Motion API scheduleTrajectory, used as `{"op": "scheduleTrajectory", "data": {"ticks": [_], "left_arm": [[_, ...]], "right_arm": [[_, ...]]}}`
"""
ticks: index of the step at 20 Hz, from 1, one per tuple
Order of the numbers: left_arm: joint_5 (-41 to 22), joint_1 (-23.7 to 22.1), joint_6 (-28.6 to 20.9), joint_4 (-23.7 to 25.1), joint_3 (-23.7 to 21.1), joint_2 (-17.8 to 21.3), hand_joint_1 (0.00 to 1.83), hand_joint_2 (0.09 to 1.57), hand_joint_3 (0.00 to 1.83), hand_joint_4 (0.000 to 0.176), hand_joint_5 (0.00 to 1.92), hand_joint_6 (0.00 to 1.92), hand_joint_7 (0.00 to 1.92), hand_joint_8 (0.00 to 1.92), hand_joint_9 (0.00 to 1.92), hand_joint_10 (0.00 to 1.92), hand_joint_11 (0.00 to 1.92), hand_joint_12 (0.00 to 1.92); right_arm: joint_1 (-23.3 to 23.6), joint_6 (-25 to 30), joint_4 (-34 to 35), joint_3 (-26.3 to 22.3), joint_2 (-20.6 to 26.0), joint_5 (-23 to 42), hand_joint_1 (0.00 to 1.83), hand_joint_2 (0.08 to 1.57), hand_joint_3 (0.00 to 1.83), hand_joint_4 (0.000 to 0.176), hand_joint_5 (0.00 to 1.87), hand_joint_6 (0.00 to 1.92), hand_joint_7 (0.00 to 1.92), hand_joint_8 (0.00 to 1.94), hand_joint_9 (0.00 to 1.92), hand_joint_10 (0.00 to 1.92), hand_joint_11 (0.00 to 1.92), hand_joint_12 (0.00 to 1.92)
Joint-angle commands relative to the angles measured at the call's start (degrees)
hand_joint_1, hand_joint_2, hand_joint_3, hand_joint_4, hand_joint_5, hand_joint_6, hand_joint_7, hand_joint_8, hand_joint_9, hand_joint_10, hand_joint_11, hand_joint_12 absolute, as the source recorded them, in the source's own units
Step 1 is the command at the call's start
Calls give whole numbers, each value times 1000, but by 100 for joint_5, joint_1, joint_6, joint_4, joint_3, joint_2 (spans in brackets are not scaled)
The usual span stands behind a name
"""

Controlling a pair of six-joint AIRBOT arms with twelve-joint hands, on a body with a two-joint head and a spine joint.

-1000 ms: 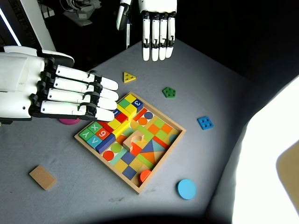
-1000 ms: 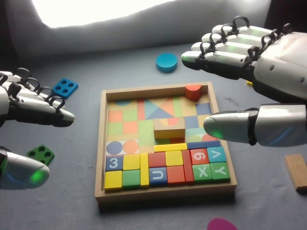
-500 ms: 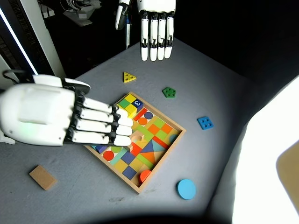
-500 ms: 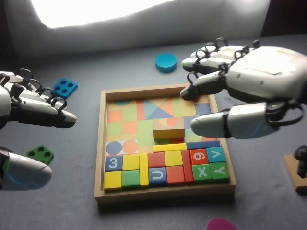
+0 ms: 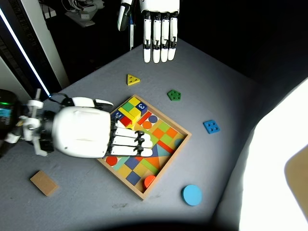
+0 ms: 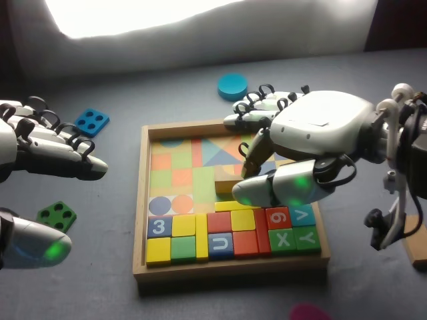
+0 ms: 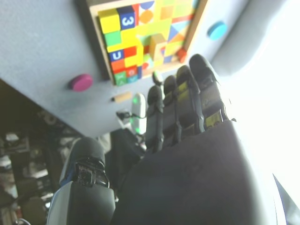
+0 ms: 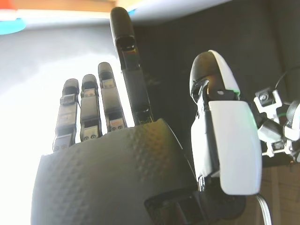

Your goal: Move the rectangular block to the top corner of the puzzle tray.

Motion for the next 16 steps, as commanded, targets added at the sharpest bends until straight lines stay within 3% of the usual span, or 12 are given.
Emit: {"op": "scheduleTrajectory", "data": {"ticks": [1, 7, 16], "left_arm": [[490, -74, -15, -17, 6, 21, 93, 1254, 0, 11, 229, 4, 189, 1, 166, 1, 0, 514], [487, -79, -29, 39, 29, 19, 56, 1258, 1, 13, 205, 0, 165, 0, 143, 0, 0, 442], [486, -77, -35, 42, 56, 17, 39, 1255, 0, 18, 229, 4, 186, 4, 155, 4, 0, 483]], "right_arm": [[36, -18, 4, 55, -18, 684, 0, 1224, 4, 0, 856, 136, 129, 7, 0, 0, 0, 0], [-70, -108, 4, 490, -440, 795, 0, 1218, 0, 0, 855, 123, 121, 2, 0, 0, 0, 0], [-103, -142, 4, 582, -559, 847, 0, 1226, 4, 0, 836, 103, 102, 6, 0, 0, 0, 0]]}}
